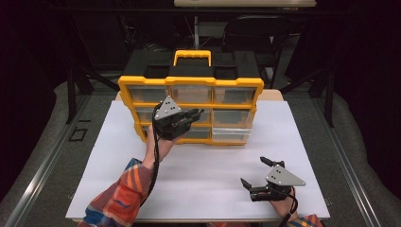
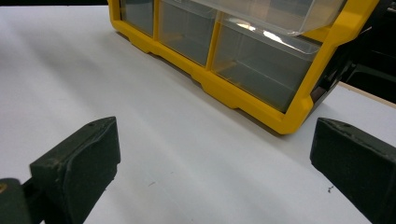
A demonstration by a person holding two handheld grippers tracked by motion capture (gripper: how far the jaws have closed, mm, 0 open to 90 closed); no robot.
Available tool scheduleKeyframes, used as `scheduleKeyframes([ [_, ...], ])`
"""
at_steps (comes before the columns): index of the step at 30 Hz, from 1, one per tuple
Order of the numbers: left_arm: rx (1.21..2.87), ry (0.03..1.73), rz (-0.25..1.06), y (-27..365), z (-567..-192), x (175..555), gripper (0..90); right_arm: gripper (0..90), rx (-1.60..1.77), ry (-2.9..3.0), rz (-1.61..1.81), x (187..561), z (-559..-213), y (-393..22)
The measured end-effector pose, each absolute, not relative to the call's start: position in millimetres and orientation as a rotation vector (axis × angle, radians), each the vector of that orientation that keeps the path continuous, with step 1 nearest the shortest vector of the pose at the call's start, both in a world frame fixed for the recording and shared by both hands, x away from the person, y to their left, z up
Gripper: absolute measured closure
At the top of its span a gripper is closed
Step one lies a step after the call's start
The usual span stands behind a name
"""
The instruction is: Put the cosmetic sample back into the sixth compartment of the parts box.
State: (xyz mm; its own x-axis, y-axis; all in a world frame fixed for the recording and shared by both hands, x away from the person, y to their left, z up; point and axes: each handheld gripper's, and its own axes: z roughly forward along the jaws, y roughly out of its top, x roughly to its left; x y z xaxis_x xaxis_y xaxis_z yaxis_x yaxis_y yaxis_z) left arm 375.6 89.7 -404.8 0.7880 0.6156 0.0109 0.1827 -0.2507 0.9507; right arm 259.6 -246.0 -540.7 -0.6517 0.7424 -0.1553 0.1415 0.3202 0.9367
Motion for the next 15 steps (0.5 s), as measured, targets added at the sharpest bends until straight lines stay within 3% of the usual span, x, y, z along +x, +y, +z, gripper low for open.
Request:
scheduleKeyframes([
  [15,1.804,0.588,0.460,80.7,-395.1,377.2,80.6,1.1,0.779,2.009,1.343,260.1,-541.0,-245.8],
])
